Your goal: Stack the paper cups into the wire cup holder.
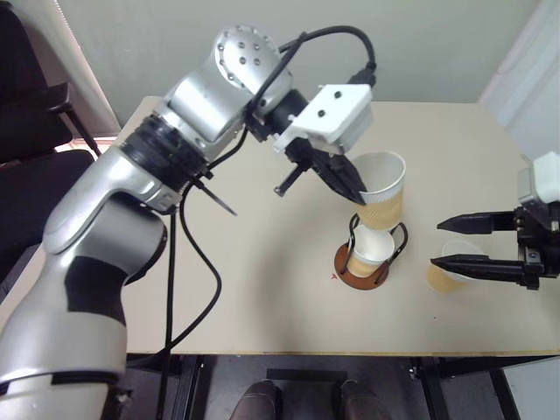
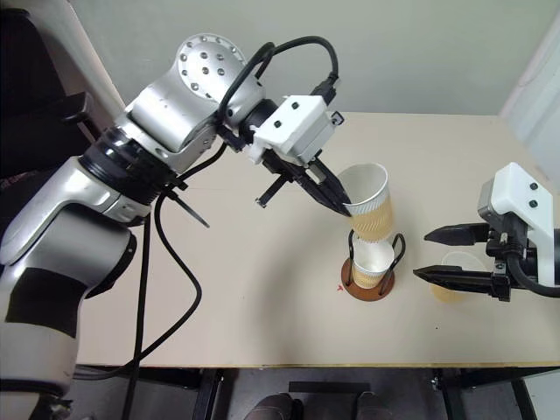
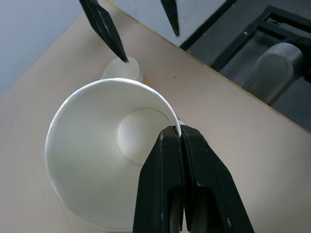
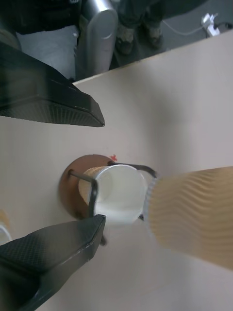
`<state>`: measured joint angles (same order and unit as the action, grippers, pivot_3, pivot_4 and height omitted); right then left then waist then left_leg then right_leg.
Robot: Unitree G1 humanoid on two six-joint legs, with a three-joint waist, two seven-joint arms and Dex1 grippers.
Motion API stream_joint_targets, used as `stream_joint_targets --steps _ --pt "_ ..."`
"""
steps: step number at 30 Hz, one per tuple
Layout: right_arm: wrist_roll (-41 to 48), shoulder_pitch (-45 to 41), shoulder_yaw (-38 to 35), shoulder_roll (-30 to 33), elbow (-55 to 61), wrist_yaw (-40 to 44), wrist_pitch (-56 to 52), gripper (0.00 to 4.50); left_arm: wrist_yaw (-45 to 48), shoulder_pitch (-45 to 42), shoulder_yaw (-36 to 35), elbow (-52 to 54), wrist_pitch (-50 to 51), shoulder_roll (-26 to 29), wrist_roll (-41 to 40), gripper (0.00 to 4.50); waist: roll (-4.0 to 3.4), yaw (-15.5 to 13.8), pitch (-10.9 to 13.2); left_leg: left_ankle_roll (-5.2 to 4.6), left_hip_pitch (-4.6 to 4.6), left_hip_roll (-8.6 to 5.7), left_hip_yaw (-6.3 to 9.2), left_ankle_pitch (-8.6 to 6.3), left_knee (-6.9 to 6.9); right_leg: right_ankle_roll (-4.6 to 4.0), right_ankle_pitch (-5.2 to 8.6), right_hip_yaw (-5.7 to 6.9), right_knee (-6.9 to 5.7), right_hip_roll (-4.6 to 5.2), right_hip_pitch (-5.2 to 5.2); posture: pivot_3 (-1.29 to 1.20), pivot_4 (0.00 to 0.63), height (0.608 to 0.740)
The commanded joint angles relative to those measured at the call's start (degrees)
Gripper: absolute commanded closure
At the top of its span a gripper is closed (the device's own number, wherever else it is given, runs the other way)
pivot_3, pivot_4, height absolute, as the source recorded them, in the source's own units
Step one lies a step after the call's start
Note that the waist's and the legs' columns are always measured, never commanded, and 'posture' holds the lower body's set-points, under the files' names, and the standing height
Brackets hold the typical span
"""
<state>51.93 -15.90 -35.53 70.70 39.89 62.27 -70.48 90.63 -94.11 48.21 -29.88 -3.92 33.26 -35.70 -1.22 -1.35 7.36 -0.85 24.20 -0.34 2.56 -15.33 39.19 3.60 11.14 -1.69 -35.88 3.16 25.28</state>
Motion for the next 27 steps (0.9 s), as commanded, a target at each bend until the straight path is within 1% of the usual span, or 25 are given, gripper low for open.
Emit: stream_joint_targets --steps 1,5,7,11,15,18,20,23,25,27 --pt "3.1 0.5 -4.3 0.1 2.0 -2.6 -1.0 1.53 1.9 -2.0 2.2 -1.5 -3.5 -0.7 -1.0 4.48 -0.01 0.0 0.0 -0.01 0.01 0.01 0.03 -0.01 0.02 0.05 0.03 -0.03 -0.01 0.02 0.00 0.00 0.150 0.740" --pt "4.9 2.0 -6.9 0.0 2.7 -4.6 -1.8 1.53 1.9 -0.7 5.7 -6.0 -10.2 -3.4 4.0 4.48 0.00 -0.3 0.0 -0.04 0.05 -0.03 0.00 -0.06 0.06 0.14 0.07 -0.02 -0.01 -0.03 0.00 0.00 0.150 0.740" --pt "6.3 2.3 -7.5 -0.4 3.1 -6.2 -2.1 1.53 1.9 0.2 6.7 -7.6 -11.4 -5.1 5.2 4.48 -0.01 -0.3 0.0 -0.10 0.10 -0.04 0.03 -0.10 0.17 0.21 0.07 -0.04 0.00 0.01 -0.01 0.00 0.150 0.740" --pt "9.1 3.2 -8.5 -0.6 4.2 -8.9 -2.5 1.53 1.9 1.7 6.7 -9.0 -12.8 -8.4 7.3 4.48 -0.01 -0.6 0.0 -0.18 0.18 -0.06 0.02 -0.21 0.44 0.33 0.07 0.00 -0.02 -0.03 -0.05 0.00 0.150 0.740" --pt "10.9 4.2 -9.5 -0.1 4.3 -10.5 -2.4 1.53 1.9 2.8 6.8 -8.9 -14.0 -9.9 8.9 4.48 -0.04 -0.6 0.0 -0.30 0.31 -0.06 -0.03 -0.42 0.84 0.50 0.07 -0.04 -0.03 -0.05 -0.06 0.00 0.150 0.740" --pt "11.7 5.2 -10.5 0.4 4.4 -11.1 -2.6 1.53 1.9 3.3 7.0 -9.3 -16.4 -10.2 11.3 4.48 -0.04 -0.6 0.0 -0.35 0.28 -0.07 -0.05 -0.46 0.89 0.57 0.06 -0.08 -0.01 -0.03 -0.13 0.00 0.150 0.740" --pt "11.9 6.1 -11.1 0.8 4.3 -11.2 -2.6 1.53 1.9 3.4 5.6 -10.9 -17.7 -11.2 14.2 4.48 -0.05 -0.6 0.0 -0.35 0.26 -0.07 -0.05 -0.46 0.90 0.57 0.07 -0.07 -0.02 -0.03 -0.16 0.00 0.150 0.740" --pt "9.7 7.7 -11.3 1.3 4.5 -11.6 -1.4 1.53 1.9 3.5 3.7 -12.2 -18.0 -12.3 15.9 3.89 -0.05 -0.6 0.0 -0.36 0.21 -0.07 -0.05 -0.46 0.91 0.58 0.07 -0.07 -0.02 -0.03 -0.22 0.00 0.150 0.740" --pt "4.2 9.4 -9.8 2.1 3.8 -14.3 0.1 1.53 1.9 3.6 -0.6 -13.0 -17.6 -13.7 16.4 3.21 -0.05 -0.6 0.0 -0.36 0.20 -0.07 -0.06 -0.46 0.91 0.58 0.07 -0.08 -0.02 -0.03 -0.23 0.00 0.150 0.740" --pt "-2.6 12.3 -8.1 3.8 2.9 -18.4 -0.4 1.53 1.9 3.3 -3.7 -13.1 -15.9 -13.8 15.6 2.54 -0.05 -0.7 0.0 -0.38 0.20 -0.07 -0.06 -0.47 0.93 0.59 0.08 -0.07 -0.03 -0.02 -0.23 0.00 0.150 0.740"
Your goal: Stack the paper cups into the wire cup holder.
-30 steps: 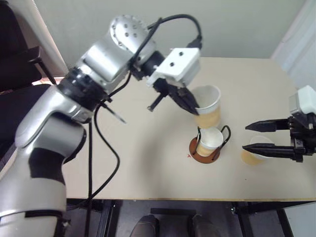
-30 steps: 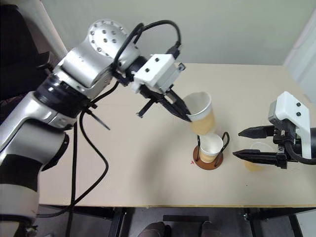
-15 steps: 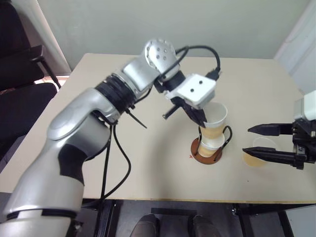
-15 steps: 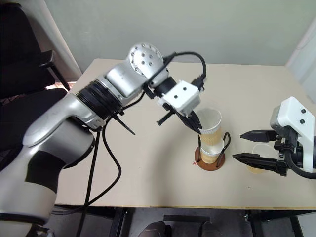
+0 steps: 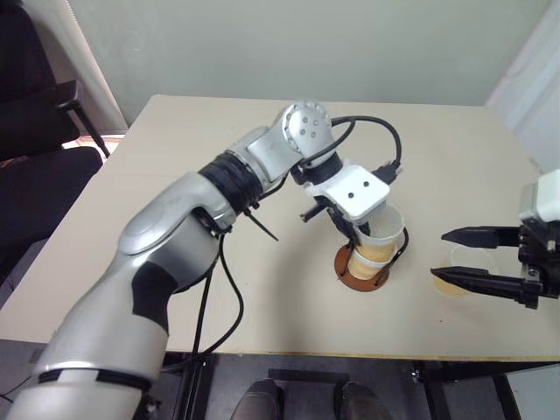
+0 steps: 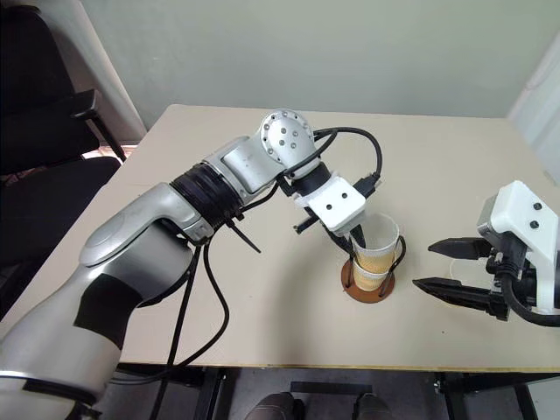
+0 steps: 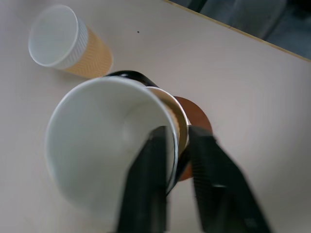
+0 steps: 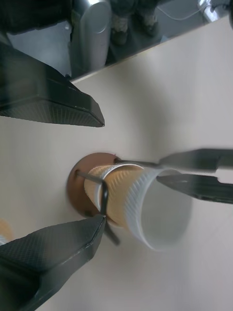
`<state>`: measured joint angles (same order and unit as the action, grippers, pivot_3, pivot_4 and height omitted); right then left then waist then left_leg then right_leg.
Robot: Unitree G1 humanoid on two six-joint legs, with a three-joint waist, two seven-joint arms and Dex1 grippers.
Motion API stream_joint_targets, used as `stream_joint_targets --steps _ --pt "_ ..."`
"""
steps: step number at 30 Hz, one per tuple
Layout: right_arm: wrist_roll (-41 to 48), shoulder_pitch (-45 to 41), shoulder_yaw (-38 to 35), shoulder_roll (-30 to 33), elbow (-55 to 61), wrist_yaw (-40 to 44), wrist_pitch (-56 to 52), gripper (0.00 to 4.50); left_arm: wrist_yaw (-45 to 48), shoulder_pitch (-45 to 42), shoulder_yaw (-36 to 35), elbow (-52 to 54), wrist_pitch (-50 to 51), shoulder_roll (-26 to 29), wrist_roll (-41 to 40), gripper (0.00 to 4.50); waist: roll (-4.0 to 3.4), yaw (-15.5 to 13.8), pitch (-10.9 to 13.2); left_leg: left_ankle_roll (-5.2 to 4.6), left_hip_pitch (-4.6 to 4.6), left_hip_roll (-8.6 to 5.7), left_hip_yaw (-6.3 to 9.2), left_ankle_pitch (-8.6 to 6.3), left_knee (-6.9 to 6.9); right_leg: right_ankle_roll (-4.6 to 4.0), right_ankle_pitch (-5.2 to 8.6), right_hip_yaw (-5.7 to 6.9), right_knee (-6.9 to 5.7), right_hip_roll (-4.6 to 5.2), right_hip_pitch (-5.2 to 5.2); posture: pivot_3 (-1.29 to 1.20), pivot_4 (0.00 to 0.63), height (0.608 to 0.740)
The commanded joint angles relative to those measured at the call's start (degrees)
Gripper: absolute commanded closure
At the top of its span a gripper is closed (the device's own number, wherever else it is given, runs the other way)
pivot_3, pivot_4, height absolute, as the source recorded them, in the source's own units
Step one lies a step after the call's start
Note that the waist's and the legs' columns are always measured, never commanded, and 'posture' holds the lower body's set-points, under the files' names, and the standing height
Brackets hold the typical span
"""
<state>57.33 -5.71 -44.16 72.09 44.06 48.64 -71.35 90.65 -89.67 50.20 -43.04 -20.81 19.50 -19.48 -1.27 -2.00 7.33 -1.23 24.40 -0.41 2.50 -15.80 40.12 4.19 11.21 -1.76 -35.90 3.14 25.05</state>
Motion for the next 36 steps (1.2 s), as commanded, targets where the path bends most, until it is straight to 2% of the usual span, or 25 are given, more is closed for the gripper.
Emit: stream_joint_targets --steps 1,5,11,15,22,28,31,36 --pt "-9.3 3.5 0.6 2.6 -1.1 -4.4 0.8 1.53 1.8 -1.3 -7.4 -0.1 2.6 0.2 -1.2 2.18 -0.01 0.0 0.0 -0.01 0.00 0.01 0.00 0.00 0.00 0.00 0.00 0.00 0.01 0.01 0.00 0.00 0.150 0.740" --pt "-12.5 8.2 -0.5 2.9 0.4 -1.7 1.6 1.53 1.8 -0.8 -13.8 1.0 8.4 2.5 -3.7 0.78 -0.13 0.0 -0.1 -0.01 -0.05 0.02 -0.03 -0.02 -0.05 0.00 0.00 -0.01 0.00 0.00 0.00 0.00 0.150 0.740" --pt "-15.5 11.8 -0.1 4.1 1.1 2.1 3.0 1.53 1.8 2.6 -17.5 8.4 19.3 10.7 -11.2 0.78 -0.15 0.1 -0.1 -0.01 -0.09 0.02 -0.04 -0.02 -0.03 0.01 0.01 -0.02 -0.01 -0.05 -0.02 0.00 0.150 0.740" --pt "-17.7 12.4 3.0 4.9 -0.8 3.6 5.4 1.53 1.8 6.0 -18.6 11.0 21.5 15.2 -10.2 0.78 -0.16 0.1 -0.1 -0.02 -0.14 0.01 -0.02 -0.01 0.04 0.01 0.01 -0.02 -0.01 -0.04 -0.11 0.00 0.150 0.740" --pt "-25.2 10.9 16.1 7.3 -8.4 4.4 15.8 1.53 1.8 13.1 -17.5 21.0 25.0 23.0 -11.3 0.78 -0.17 0.2 -0.1 -0.03 -0.27 0.02 0.01 -0.01 0.02 0.00 0.01 -0.04 -0.01 -0.04 -0.18 0.00 0.150 0.740" --pt "-30.7 8.0 26.0 7.6 -14.0 4.7 22.2 1.53 1.8 17.0 -21.2 25.8 28.7 24.1 -10.2 0.78 -0.17 0.1 -0.1 -0.03 -0.31 0.01 0.05 -0.01 0.04 0.00 0.01 -0.02 0.01 -0.02 -0.26 0.00 0.150 0.740" --pt "-31.8 5.4 29.6 7.2 -15.6 5.5 24.0 2.06 1.8 17.6 -22.7 25.6 29.5 24.2 -8.7 0.75 -0.18 0.3 -0.1 -0.04 -0.36 0.02 0.01 0.00 0.03 -0.01 0.00 -0.02 -0.04 -0.02 -0.26 0.00 0.150 0.740" --pt "-33.3 1.6 33.9 6.8 -16.6 6.3 25.7 3.84 1.8 18.4 -23.8 25.9 29.6 24.0 -7.3 0.75 -0.18 0.4 -0.1 -0.03 -0.39 0.03 0.03 0.01 0.02 -0.02 0.00 -0.03 -0.04 -0.02 -0.29 0.00 0.150 0.740"
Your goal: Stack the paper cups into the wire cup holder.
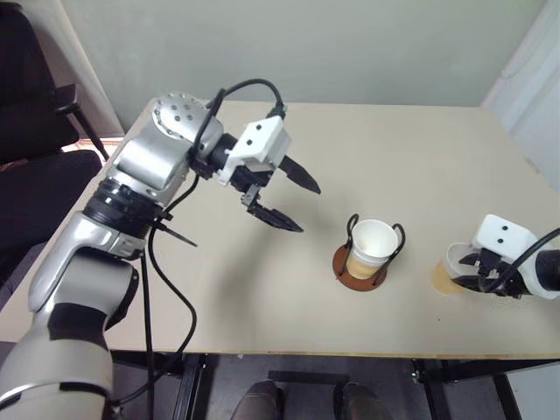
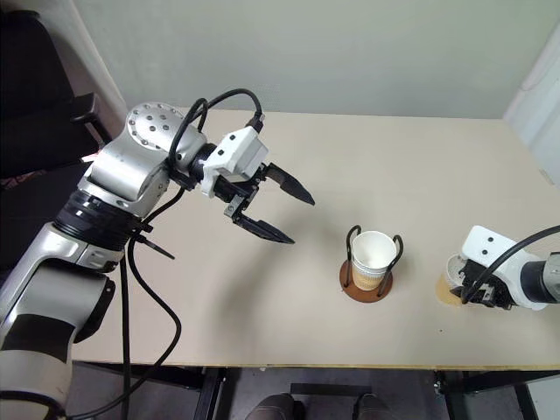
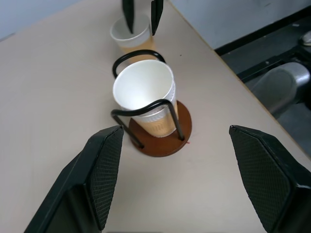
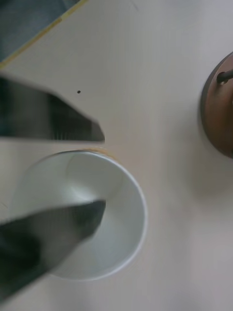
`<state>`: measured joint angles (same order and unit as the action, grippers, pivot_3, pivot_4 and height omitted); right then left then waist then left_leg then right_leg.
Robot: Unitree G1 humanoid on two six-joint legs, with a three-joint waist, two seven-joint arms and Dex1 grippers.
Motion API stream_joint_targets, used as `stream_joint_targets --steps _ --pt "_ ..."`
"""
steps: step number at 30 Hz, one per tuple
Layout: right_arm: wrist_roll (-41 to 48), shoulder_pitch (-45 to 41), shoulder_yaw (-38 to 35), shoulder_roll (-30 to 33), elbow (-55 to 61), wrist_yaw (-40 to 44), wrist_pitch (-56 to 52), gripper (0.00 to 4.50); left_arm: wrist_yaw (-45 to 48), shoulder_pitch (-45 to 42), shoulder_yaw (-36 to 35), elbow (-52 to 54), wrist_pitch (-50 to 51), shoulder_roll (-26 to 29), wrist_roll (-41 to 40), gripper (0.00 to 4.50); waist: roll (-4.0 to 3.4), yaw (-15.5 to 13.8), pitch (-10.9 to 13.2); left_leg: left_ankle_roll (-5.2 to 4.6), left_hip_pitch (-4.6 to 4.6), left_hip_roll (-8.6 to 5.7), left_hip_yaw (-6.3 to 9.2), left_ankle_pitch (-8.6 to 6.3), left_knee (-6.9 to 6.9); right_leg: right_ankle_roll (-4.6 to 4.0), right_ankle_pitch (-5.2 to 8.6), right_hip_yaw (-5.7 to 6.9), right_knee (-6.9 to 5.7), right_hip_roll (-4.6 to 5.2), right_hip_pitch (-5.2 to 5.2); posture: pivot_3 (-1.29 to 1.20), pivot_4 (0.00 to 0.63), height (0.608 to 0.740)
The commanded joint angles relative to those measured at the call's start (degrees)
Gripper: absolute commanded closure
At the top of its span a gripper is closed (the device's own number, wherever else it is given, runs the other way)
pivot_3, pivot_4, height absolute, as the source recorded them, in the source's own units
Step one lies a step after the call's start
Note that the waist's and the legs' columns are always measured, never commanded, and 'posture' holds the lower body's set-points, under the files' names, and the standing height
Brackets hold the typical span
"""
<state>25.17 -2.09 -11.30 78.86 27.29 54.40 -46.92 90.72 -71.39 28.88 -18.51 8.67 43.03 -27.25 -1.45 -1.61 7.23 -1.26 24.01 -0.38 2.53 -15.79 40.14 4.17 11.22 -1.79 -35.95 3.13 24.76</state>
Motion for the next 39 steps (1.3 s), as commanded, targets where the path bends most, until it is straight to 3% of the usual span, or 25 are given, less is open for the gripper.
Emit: stream_joint_targets --steps 1,2,8,12,16,20,24,27,32,39 --pt "-1.3 -2.6 1.6 -0.2 0.2 0.7 1.3 4.19 1.8 0.3 -2.6 1.7 0.2 0.5 0.6 0.75 0.00 0.0 0.0 0.00 0.00 0.00 -0.01 0.00 0.00 0.00 0.00 0.00 0.00 0.00 0.00 0.00 0.150 0.740" --pt "-1.4 -3.0 1.9 -0.3 0.2 0.8 1.3 4.46 1.8 0.4 -2.8 2.0 0.4 0.6 0.4 0.75 0.00 0.0 0.0 0.00 0.00 0.00 -0.01 0.00 0.00 0.00 0.00 0.00 0.01 0.00 0.00 0.00 0.150 0.740" --pt "-2.0 -2.4 0.8 0.0 0.3 1.9 1.5 4.46 1.8 0.5 -3.3 2.1 0.7 0.5 0.7 0.75 0.01 0.0 0.0 -0.03 0.02 0.00 0.00 -0.02 -0.03 0.00 0.00 0.00 0.06 0.02 0.00 0.00 0.150 0.740" --pt "-1.3 -2.9 -4.9 1.9 -0.3 5.4 1.3 4.46 1.8 0.3 -3.3 2.1 0.7 0.7 0.7 0.75 0.00 0.0 0.0 -0.03 0.02 0.00 -0.01 -0.02 -0.03 -0.01 0.00 0.00 0.05 0.02 0.00 0.00 0.150 0.740" --pt "5.4 -14.8 -8.0 6.9 -2.0 11.5 0.4 4.46 1.8 0.3 -2.9 1.8 0.7 1.1 0.7 0.75 -0.11 0.2 0.0 -0.03 0.02 -0.01 -0.05 -0.02 -0.04 -0.08 -0.02 -0.02 0.04 0.03 0.02 0.00 0.150 0.740" --pt "11.9 -33.2 1.2 10.1 -1.0 17.4 1.8 4.46 1.8 0.4 -2.3 2.2 0.6 0.4 0.8 0.75 -0.09 0.4 0.0 0.03 0.01 0.05 0.03 0.01 -0.20 -0.30 0.11 0.04 0.02 -0.02 0.07 0.00 0.150 0.740" --pt "7.2 -50.8 14.9 4.9 -1.4 24.1 2.7 4.46 1.8 0.0 -2.0 2.1 0.3 -0.1 0.7 0.75 -0.02 0.5 0.0 0.03 0.03 0.07 0.14 -0.05 -0.13 -0.36 0.18 0.12 0.05 -0.09 0.05 0.00 0.150 0.740" --pt "3.5 -59.2 22.6 -0.2 -2.4 28.6 2.3 4.46 1.8 -0.4 -2.0 2.1 0.5 -0.2 0.5 0.75 -0.03 0.8 0.1 -0.01 0.04 0.01 0.09 -0.07 -0.09 -0.34 0.17 0.09 0.02 -0.01 0.13 0.00 0.150 0.740" --pt "-1.1 -62.7 28.1 -5.4 -3.6 31.9 2.8 4.46 1.8 -0.6 -2.4 2.0 0.5 -0.2 0.8 0.75 -0.03 0.6 0.1 0.00 0.07 0.05 0.22 -0.06 -0.14 -0.39 0.20 0.17 0.01 -0.04 0.15 0.00 0.150 0.740" --pt "-4.9 -58.0 29.6 -7.1 -2.5 33.5 6.0 4.46 1.8 -0.6 -2.9 2.4 1.0 0.0 1.1 0.75 -0.04 0.7 0.1 0.00 0.11 0.03 0.20 -0.06 -0.15 -0.42 0.22 0.17 0.05 0.02 0.16 0.00 0.150 0.740"
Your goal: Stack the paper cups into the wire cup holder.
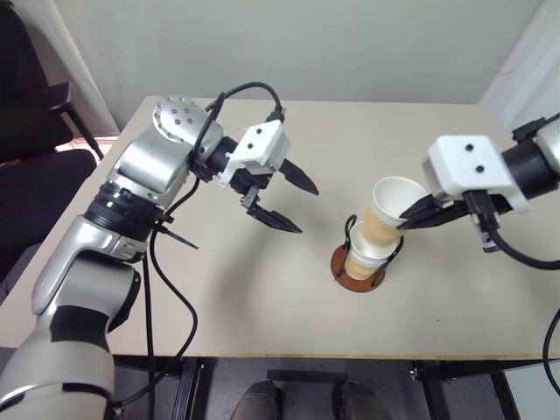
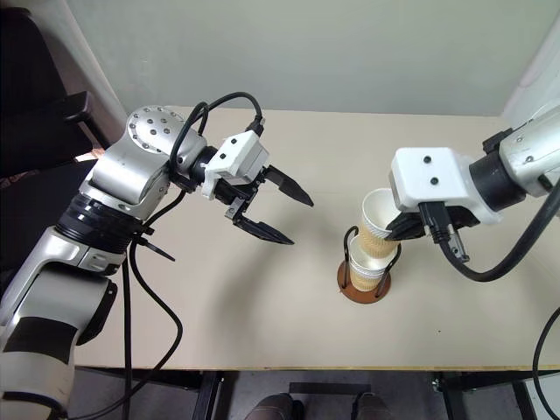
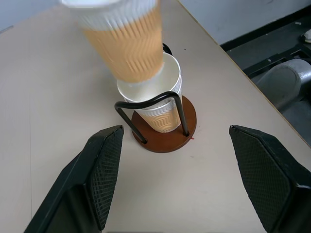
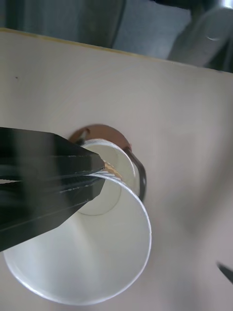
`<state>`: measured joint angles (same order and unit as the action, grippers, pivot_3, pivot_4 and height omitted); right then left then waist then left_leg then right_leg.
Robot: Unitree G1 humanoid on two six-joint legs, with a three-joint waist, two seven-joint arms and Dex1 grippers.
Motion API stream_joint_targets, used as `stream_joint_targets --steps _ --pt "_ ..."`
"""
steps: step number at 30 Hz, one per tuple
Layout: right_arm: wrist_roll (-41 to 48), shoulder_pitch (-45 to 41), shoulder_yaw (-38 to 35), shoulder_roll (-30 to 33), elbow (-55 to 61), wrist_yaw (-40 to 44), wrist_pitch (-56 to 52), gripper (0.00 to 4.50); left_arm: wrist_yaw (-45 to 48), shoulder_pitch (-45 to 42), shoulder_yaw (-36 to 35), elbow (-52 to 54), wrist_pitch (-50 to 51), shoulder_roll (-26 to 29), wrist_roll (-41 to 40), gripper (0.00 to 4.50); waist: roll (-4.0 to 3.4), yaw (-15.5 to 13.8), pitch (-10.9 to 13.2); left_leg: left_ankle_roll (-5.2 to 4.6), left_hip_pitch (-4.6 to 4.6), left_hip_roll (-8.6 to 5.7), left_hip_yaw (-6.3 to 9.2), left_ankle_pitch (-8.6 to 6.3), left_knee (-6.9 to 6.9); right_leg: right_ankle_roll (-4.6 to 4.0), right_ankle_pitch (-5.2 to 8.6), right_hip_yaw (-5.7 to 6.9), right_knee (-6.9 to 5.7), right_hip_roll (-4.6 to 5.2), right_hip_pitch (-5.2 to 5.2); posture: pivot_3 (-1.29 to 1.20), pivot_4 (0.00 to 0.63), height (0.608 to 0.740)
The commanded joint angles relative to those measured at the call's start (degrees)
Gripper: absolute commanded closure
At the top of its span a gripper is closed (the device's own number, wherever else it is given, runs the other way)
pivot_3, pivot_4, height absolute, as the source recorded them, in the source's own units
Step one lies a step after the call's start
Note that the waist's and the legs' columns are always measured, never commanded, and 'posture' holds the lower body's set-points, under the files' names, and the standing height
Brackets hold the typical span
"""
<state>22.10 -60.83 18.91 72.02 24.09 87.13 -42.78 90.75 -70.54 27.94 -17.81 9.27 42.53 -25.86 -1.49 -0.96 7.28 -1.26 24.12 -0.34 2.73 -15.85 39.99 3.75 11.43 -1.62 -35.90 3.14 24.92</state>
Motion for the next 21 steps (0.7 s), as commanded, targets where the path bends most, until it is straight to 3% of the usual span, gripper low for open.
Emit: stream_joint_targets --steps 1,9,10,13,21 --pt "-2.1 1.5 -0.5 -0.5 0.8 1.0 2.2 4.46 1.8 -1.5 -2.0 1.7 0.5 0.6 -0.3 0.75 0.00 0.0 0.0 0.00 0.00 0.00 -0.02 0.00 0.00 0.00 0.00 0.00 0.00 -0.01 0.00 0.00 0.150 0.740" --pt "-4.2 4.1 1.2 -5.8 1.4 -0.4 1.2 4.46 1.8 -1.2 -2.6 2.5 1.4 0.4 0.1 0.75 0.00 0.1 0.0 0.03 -0.04 0.02 -0.01 0.02 0.04 -0.01 0.00 0.00 -0.09 -0.01 0.00 0.00 0.150 0.740" --pt "-4.4 4.1 1.4 -6.3 1.1 -0.5 1.0 4.29 1.8 -1.1 -2.7 2.7 1.6 0.5 0.2 0.75 0.00 0.2 0.0 0.03 -0.04 0.01 -0.02 0.02 0.04 -0.01 -0.01 0.00 -0.09 -0.02 0.00 0.00 0.150 0.740" --pt "-4.7 2.6 1.2 -8.2 -0.1 -0.5 0.1 3.58 1.8 -1.0 -3.1 3.0 2.3 1.0 0.3 0.75 0.00 0.2 0.0 0.03 -0.03 0.01 -0.02 0.02 0.03 -0.01 -0.01 0.00 -0.07 -0.01 0.00 0.00 0.150 0.740" --pt "-4.9 -1.5 -2.2 -10.0 -4.9 -2.3 -1.2 0.95 1.5 1.0 -6.0 6.4 7.2 1.7 1.8 0.75 0.00 0.3 0.0 0.03 -0.03 0.01 -0.01 0.02 0.00 -0.08 0.04 0.01 -0.05 -0.01 0.00 0.00 0.150 0.740"
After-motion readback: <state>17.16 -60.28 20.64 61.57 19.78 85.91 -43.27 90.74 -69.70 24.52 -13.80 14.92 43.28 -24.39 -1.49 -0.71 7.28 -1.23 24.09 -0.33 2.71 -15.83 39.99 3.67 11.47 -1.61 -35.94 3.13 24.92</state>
